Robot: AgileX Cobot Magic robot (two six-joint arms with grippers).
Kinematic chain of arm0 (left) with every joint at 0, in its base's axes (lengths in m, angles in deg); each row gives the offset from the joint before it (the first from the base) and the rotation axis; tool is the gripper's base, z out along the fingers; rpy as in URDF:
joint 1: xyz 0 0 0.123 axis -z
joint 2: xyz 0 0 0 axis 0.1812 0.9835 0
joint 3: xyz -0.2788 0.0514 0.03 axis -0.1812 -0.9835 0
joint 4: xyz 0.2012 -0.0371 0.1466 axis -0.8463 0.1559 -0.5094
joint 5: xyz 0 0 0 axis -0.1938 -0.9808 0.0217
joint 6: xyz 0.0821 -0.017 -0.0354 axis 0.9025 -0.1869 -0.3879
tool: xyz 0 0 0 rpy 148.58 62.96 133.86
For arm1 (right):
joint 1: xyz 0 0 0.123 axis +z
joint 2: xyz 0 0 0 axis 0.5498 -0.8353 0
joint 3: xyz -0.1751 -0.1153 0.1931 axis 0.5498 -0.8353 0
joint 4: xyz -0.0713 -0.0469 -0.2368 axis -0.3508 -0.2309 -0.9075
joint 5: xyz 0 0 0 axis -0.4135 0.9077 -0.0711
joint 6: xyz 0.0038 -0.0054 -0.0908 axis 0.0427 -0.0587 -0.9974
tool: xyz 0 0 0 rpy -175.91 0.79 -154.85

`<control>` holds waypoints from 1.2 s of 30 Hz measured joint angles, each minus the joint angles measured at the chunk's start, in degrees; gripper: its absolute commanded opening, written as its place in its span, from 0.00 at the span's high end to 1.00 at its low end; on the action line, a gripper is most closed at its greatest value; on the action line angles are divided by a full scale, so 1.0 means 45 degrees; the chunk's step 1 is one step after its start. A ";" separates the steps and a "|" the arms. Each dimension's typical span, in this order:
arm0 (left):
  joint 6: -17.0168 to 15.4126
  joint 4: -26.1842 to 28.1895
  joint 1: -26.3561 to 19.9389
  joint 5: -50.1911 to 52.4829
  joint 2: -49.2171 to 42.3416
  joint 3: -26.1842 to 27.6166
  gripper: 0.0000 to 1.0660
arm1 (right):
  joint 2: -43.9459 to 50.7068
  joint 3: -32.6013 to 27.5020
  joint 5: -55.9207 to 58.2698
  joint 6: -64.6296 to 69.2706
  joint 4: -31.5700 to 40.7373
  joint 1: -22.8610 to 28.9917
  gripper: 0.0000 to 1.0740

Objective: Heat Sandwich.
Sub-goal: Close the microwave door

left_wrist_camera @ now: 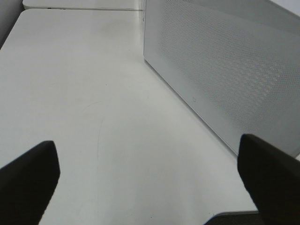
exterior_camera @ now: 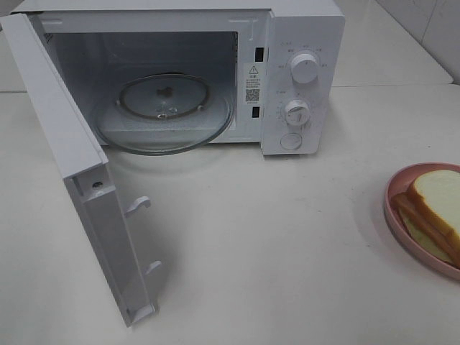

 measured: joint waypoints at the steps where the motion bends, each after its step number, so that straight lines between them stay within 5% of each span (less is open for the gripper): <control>1: 0.0000 0.0000 0.0000 0.0000 0.0000 0.0000 0.08 | 0.0000 0.0000 0.0000 0.0000 0.0000 0.0000 0.29; 15: -0.0013 0.0000 0.0000 0.0000 0.0000 0.0000 0.08 | 0.0000 0.0000 0.0000 0.0000 0.0000 0.0000 0.29; 19: -0.0497 0.0000 0.0000 0.0166 0.0000 0.0076 0.08 | 0.0000 0.0000 0.0000 0.0000 0.0000 0.0000 0.29; 24: -0.0624 -0.0242 0.0000 0.0891 0.0598 0.0229 0.17 | 0.0000 0.0000 0.0000 0.0000 0.0000 0.0000 0.29; 29: -0.0624 -0.0446 0.0000 0.1515 0.1706 0.0242 0.41 | 0.0000 0.0000 0.0000 0.0000 0.0000 0.0000 0.29; 30: -0.0624 -0.0522 0.0000 0.1744 0.2254 0.0242 0.53 | 0.0000 0.0000 0.0000 0.0000 0.0000 0.0000 0.29; 33: -0.0624 -0.0662 0.0000 0.1961 0.2801 0.0242 0.65 | 0.0000 0.0000 0.0000 0.0000 0.0000 0.0000 0.30; 36: -0.0624 -0.0764 0.0000 0.2572 0.3705 0.0242 0.88 | 0.0000 0.0000 0.0000 0.0000 0.0000 0.0000 0.30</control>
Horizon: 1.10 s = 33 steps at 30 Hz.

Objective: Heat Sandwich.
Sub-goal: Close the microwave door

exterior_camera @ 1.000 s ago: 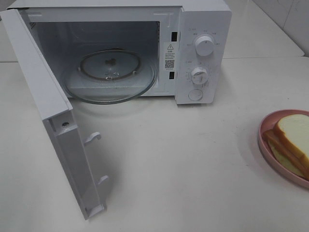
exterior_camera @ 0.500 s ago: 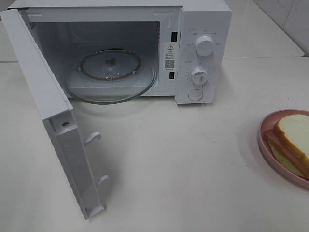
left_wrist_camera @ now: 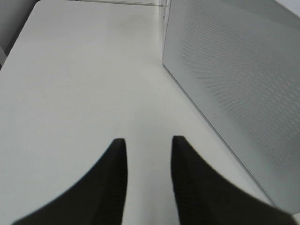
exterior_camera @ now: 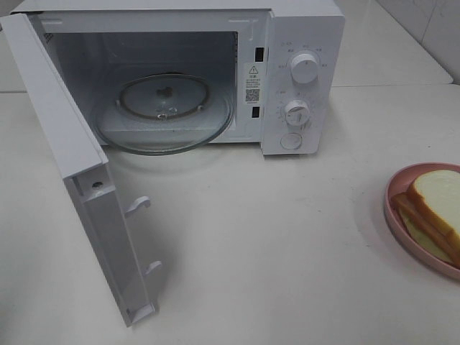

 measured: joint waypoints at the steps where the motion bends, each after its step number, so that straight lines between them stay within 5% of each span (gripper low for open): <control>1: 0.0000 0.0000 0.0000 0.0216 0.0242 0.0000 0.94 | 0.0000 0.0000 0.0000 0.0000 0.0000 0.0000 0.30; 3: 0.0000 -0.0025 0.0000 0.0662 0.0688 0.0000 1.00 | 0.0000 0.0000 0.0000 0.0000 0.0000 0.0000 0.30; 24: 0.0879 -0.0115 0.0000 1.1574 0.3769 -0.3845 1.00 | 0.0000 0.0000 -0.0013 0.0000 0.0000 0.0000 0.30; 33: 0.0879 -0.0675 0.0000 1.4910 0.5870 -0.4189 1.00 | 0.0000 0.0000 -0.0013 0.0000 0.0000 0.0000 0.30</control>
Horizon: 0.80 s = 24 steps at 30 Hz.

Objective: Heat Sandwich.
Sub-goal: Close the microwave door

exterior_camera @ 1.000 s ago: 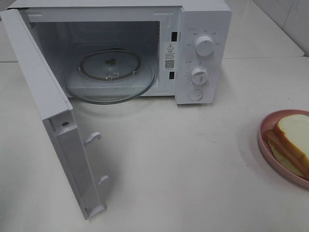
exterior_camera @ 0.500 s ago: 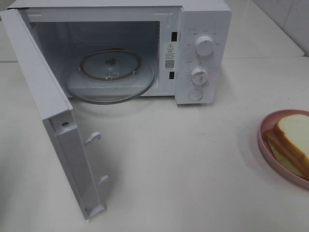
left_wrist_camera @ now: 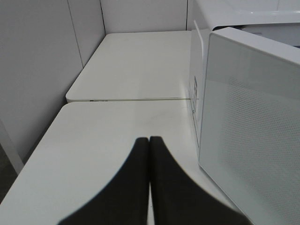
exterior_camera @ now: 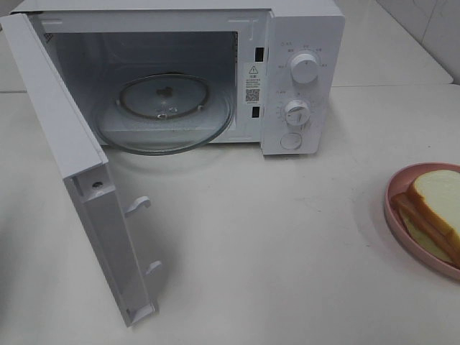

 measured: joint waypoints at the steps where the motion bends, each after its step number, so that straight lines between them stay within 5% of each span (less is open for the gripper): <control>1: 0.0000 -0.0204 0.0000 0.0280 0.0306 0.0000 1.00 | 0.0000 0.0000 0.0000 0.0000 0.0000 0.0000 0.30; 24: -0.2865 -0.5488 0.0000 0.5831 0.5997 0.0395 1.00 | 0.0000 0.0000 0.0000 0.0000 0.0000 0.0000 0.30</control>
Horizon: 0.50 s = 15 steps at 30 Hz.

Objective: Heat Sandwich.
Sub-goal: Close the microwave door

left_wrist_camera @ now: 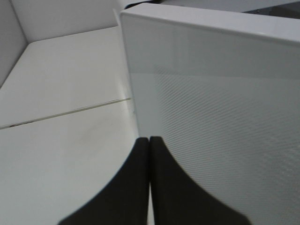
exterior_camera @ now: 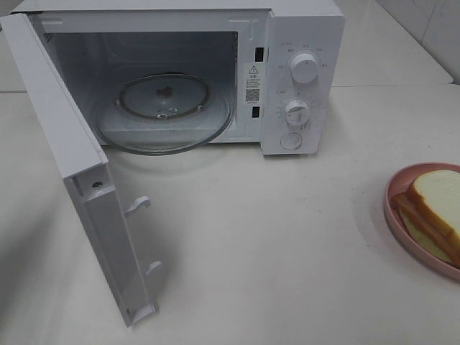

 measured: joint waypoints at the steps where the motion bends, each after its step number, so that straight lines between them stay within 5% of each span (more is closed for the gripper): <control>1: -0.0166 -0.0357 0.0000 0.0293 0.0242 0.0064 1.00 | 0.0000 0.0000 0.0000 0.0000 0.0000 0.0000 0.30; 7: -0.1210 -0.1961 0.0204 0.1693 0.1592 0.0509 1.00 | 0.0000 0.0000 0.0000 0.0000 0.0000 0.0000 0.30; 15: -0.0968 -0.1273 0.1770 0.1935 0.2432 0.0764 1.00 | 0.0000 0.0000 0.0000 0.0000 0.0000 0.0000 0.30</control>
